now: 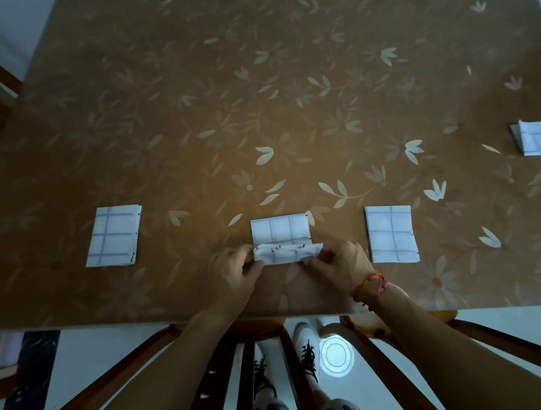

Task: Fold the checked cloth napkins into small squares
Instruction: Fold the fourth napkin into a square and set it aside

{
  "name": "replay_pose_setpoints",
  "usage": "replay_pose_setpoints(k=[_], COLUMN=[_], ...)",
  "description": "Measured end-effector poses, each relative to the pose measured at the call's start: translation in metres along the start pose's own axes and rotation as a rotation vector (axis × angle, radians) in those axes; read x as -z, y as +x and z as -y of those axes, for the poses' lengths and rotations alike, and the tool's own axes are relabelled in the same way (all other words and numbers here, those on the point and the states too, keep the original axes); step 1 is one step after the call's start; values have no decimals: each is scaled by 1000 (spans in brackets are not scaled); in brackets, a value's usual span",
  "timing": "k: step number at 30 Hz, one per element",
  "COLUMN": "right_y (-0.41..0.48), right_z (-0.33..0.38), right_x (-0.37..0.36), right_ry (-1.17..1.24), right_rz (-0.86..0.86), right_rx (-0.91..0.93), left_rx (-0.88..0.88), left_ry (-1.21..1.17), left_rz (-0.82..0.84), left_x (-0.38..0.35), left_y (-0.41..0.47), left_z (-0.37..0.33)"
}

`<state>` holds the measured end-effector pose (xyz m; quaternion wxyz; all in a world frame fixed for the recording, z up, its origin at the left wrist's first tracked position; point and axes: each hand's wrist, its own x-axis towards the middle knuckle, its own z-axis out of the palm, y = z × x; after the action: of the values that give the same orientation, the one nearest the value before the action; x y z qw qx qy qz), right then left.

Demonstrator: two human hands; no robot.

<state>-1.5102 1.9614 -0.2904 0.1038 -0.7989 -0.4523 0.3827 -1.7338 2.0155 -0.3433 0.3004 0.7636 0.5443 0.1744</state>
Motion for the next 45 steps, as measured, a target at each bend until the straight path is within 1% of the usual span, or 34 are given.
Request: replay_pose_setpoints(k=[1,3,4,5,8,11,13,16,19,22,30,34,37,43,45], right_y=[1,16,16,19,24,37,43,47,52,54,58,62,62,62,59], right_z=[2,-12,-7,-3,4,2,4,5,4,5,10,12,14,12,13], right_x=[-3,-12,-12,-10,-6,-10,-10,-9,-10,-8,-9,-8,-5,-10,-8], right_ry=[-59,-96,-76,-15,16,13,17,-5,-20,-21,7,11,31,-30,-96], right_rz=[3,-35,-35,-55,-74,-61,-37,-16,-19,1,-8,15,34,-37,-91], right_rx=[53,143,130,180,165,120,96,64,56,35,-16,-46,-61,-13,-18], left_rx=[13,34,46,56,92,83,9,-211,-378,-436,-460,-394,-386,-386,-390], left_ry=[-20,-54,-69,-86,-154,-136,-62,161,339,434,533,554,555,539,534], left_rz=[-7,-2,6,11,-2,-27,-58,-86,-5,101,220,251,251,245,248], left_x=[0,0,0,-1,-4,-7,-8,-2,3,1,-1,-4,-5,-7,-7], left_y=[1,5,7,8,13,17,20,22,24,28,31,32,32,34,35], left_z=[0,-1,-2,-3,-4,-2,1,6,10,15,15,18,20,21,21])
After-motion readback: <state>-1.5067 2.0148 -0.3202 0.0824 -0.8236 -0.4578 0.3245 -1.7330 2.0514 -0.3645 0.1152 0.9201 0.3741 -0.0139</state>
